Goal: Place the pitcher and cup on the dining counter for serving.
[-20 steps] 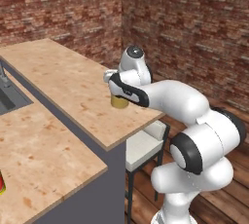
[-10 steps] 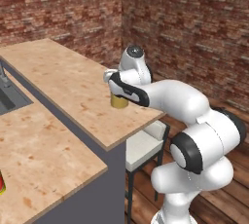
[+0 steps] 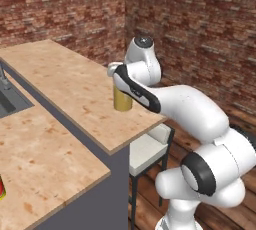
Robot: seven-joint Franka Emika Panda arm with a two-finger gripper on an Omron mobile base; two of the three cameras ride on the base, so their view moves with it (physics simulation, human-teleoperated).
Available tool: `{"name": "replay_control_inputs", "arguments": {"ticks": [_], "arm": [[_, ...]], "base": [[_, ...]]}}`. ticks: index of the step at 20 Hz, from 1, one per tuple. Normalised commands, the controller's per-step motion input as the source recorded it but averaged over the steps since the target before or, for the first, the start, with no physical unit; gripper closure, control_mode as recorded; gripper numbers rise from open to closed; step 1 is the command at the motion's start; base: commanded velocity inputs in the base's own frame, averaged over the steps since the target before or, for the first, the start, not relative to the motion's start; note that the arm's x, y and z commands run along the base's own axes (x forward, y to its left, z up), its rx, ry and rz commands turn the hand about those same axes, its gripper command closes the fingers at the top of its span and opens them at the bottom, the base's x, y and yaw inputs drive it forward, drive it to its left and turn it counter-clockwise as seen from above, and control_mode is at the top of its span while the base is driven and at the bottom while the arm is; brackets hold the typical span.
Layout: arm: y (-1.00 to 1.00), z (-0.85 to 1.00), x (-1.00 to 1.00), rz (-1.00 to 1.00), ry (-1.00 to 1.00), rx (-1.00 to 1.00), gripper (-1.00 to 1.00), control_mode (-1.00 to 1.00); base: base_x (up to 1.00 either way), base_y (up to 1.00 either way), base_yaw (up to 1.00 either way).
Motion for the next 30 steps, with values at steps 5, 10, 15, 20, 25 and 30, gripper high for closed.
{"name": "replay_control_inputs", "arguments": {"ticks": [5, 10, 15, 20, 25, 30], "arm": [[0.0, 0.43, -0.76, 0.0, 0.03, 0.0, -1.0, -1.0], [0.0, 0.02, -0.73, 0.01, 0.11, 0.0, -1.0, -1.0], [0.0, -0.01, -0.49, 0.07, 0.02, -0.01, -1.0, -1.0], [0.0, 0.0, 0.0, 0.0, 0.0, 0.0, -1.0, -1.0], [0.0, -0.09, -0.31, 0.01, 0.0, 0.0, -1.0, -1.0], [0.0, -0.12, -0.27, 0.02, 0.0, 0.0, -1.0, 1.0]], "base": [[0.0, 0.0, 0.0], [0.0, 0.0, 0.0], [0.0, 0.0, 0.0], [0.0, 0.0, 0.0], [0.0, 0.0, 0.0], [-0.35, 0.01, 0.09]]}}
